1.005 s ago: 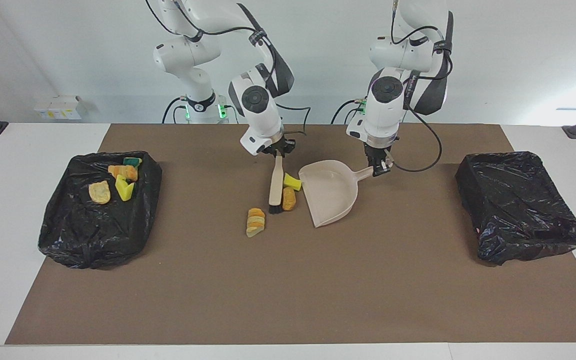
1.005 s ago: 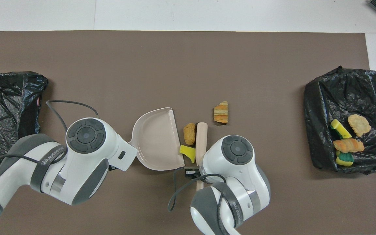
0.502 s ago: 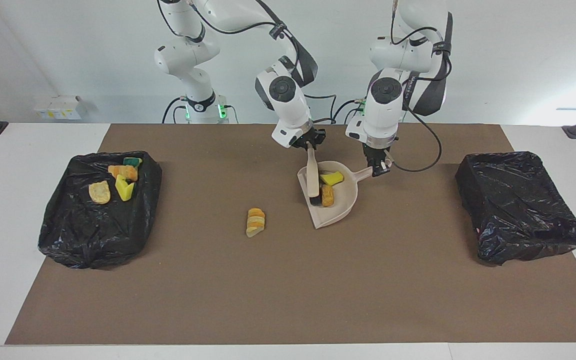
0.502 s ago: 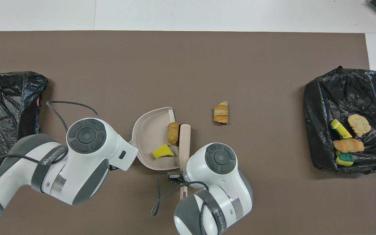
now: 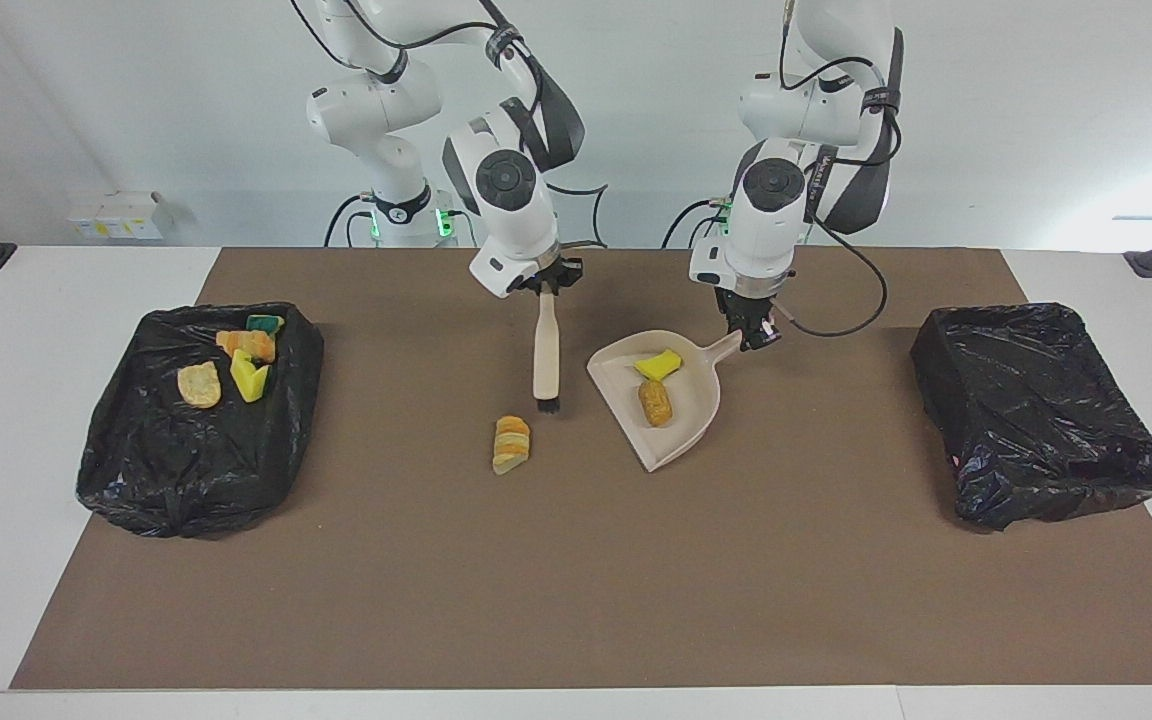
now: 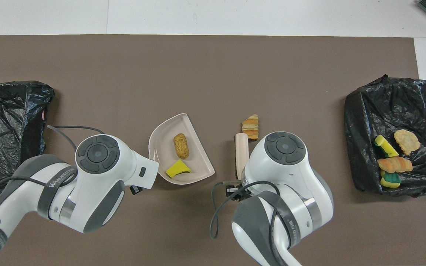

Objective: Sweep and dump trash in bin
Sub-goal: 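Sweep the remaining pieces into the dustpan with the brush in the right gripper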

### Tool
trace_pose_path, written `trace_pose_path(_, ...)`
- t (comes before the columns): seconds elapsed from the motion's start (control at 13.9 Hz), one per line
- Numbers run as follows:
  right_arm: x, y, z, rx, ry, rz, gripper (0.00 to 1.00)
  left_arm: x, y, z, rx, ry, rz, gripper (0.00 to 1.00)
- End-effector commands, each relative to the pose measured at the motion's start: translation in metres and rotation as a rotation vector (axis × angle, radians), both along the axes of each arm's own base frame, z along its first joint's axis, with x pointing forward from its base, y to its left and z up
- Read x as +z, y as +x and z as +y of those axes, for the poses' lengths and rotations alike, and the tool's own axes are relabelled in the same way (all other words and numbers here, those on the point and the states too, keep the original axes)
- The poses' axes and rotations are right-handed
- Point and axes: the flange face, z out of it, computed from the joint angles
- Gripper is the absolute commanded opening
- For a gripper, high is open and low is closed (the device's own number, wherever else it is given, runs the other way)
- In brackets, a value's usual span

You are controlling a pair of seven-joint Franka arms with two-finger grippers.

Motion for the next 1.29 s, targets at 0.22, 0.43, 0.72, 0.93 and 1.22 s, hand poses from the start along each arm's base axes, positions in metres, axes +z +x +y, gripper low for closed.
trace_pose_path(0.22,-0.015,0.044,-0.079,0.038,-0.165,-0.107,0.00,-0.002,-0.004,-0.001,0.066,-0.014,-0.018,0.00)
trace_pose_path(0.43,-0.039,0.056,-0.080,0.195,-0.123,-0.114,0.00,-0.001,-0.004,-0.001,0.067,-0.015,-0.019,0.00)
trace_pose_path(0.72,-0.057,0.054,-0.050,0.420,-0.043,-0.118,0.00,-0.001,-0.004,-0.001,0.067,-0.015,-0.017,0.00)
trace_pose_path(0.93,-0.058,0.040,-0.006,0.471,0.103,-0.161,0.00,-0.001,-0.004,-0.001,0.067,-0.014,-0.019,0.00)
trace_pose_path(1.22,-0.061,0.005,0.053,0.595,0.159,-0.190,0.00,-0.002,-0.004,-0.001,0.067,-0.014,-0.018,0.00)
